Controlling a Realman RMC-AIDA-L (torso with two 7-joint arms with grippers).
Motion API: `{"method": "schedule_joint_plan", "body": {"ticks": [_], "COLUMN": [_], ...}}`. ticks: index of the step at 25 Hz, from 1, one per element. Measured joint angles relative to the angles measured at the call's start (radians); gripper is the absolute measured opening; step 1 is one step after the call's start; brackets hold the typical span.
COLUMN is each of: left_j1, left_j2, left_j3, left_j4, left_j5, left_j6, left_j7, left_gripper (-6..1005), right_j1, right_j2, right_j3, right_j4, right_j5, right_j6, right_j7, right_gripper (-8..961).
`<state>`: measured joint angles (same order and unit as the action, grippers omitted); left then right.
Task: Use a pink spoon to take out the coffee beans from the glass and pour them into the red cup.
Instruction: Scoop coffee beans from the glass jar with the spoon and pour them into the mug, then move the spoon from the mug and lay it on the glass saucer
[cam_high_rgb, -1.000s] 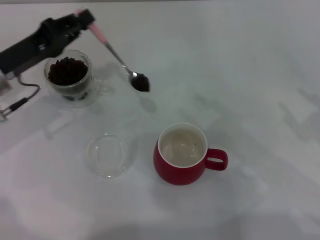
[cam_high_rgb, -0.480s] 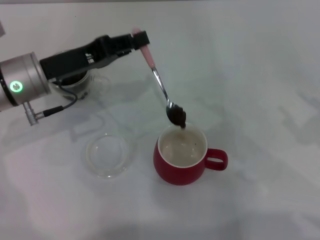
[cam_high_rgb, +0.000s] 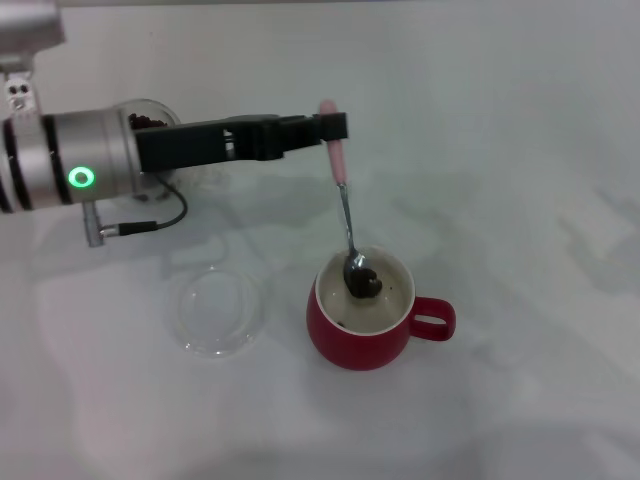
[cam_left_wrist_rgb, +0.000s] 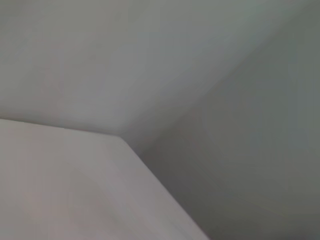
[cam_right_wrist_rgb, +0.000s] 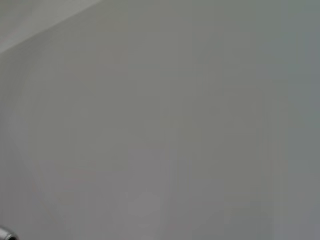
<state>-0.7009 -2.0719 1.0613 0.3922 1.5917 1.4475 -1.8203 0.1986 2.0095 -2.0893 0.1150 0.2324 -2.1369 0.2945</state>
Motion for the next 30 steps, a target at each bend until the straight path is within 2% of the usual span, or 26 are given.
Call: {"method": "schedule_joint_plan", "body": {"ticks": [6, 13, 19, 23, 27, 30], "left_j1": [-0.049, -0.043, -0.025, 0.045, 0.163, 0.255], "left_j2": [-0.004, -0.005, 0.0, 0.011, 0.021, 0.031], "left_j3": [0.056, 0.137, 0.133, 0.123, 0.073, 0.005], "left_j4": [0.05, 0.188, 0.213, 0.27, 0.366, 0.385], "left_j5": [0.031, 0.031, 0.013, -0.028, -0.074, -0.084], "left_j6": [-0.001, -0.001, 0.007, 0.029, 0.05, 0.052], "left_j7": [0.06, 0.03, 0.003, -0.028, -0.067, -0.08], "left_gripper": [129, 128, 129, 129, 130, 130], "right_j1": [0.0, 0.001, 0.001, -0.001, -0.002, -0.003], "right_j2": [0.0, 0.0, 0.0, -0.001, -0.001, -0.002], "right_j3": [0.0, 0.004, 0.007, 0.008, 0.01, 0.012], "right_j4": [0.0, 0.0, 0.001, 0.002, 0.001, 0.0], "right_j5": [0.0, 0.001, 0.001, 0.005, 0.007, 0.009], "right_j6": [0.007, 0.009, 0.004, -0.003, -0.009, -0.009], "right_j7": [0.0, 0.0, 0.0, 0.001, 0.004, 0.007], "right_gripper": [611, 611, 611, 611, 610, 610]}}
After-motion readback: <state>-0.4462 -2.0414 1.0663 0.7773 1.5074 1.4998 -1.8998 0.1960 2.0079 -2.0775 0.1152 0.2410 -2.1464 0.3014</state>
